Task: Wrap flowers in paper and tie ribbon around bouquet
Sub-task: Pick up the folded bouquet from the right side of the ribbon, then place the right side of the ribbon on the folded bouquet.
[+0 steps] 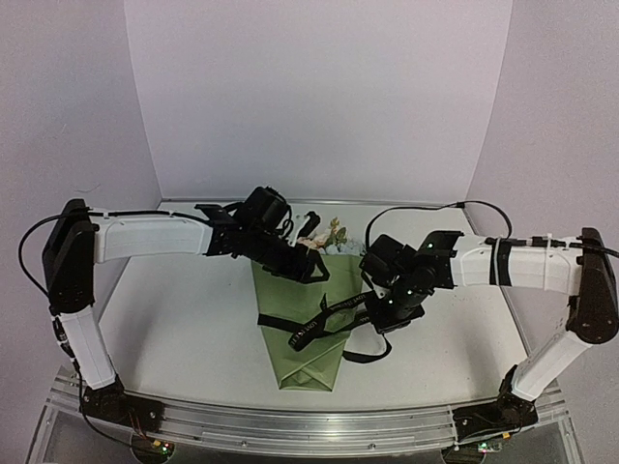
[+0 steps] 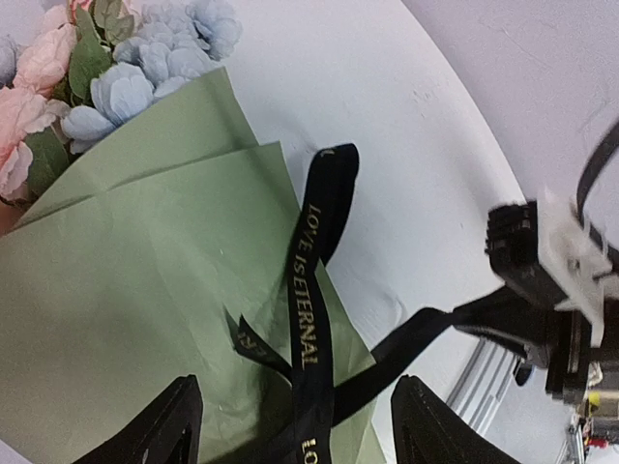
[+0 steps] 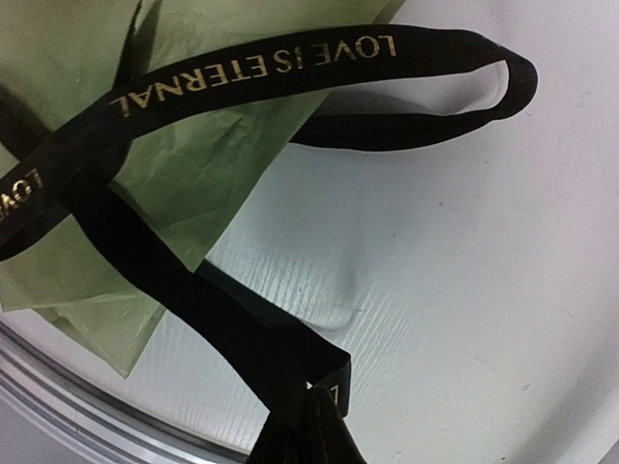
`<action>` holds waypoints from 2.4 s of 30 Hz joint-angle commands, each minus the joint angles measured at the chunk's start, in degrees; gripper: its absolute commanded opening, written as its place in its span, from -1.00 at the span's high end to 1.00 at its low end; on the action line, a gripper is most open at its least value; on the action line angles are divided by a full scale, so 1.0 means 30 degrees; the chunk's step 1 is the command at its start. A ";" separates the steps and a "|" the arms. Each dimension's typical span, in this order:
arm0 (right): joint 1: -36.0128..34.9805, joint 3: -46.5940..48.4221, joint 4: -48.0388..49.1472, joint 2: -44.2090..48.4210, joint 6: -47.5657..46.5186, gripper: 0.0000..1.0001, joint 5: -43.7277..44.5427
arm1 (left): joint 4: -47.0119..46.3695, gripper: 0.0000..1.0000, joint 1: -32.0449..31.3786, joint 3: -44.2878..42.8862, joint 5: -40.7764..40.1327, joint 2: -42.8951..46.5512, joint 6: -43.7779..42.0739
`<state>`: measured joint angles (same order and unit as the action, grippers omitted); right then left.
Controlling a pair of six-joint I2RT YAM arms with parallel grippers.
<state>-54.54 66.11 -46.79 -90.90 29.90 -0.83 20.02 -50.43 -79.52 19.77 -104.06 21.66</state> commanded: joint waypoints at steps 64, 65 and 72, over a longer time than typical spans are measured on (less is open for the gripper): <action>0.2778 -0.0344 0.0752 -0.1869 -0.2166 0.88 0.2077 | -0.1370 1.00 1.4094 1.3972 -0.7771 0.9865 0.9062; 0.2770 -0.0272 0.0641 -0.1986 -0.2236 0.88 0.2082 | -0.1497 1.00 1.4184 1.4145 -0.7668 0.9819 0.9081; 0.2509 0.0671 0.0218 -0.2482 -0.2632 0.88 0.1281 | -0.2537 0.42 1.4319 1.4586 -0.5359 0.8184 1.0778</action>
<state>-46.42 65.32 -44.30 -97.44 23.31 3.84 16.51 -7.75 -36.60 -0.71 -77.47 49.96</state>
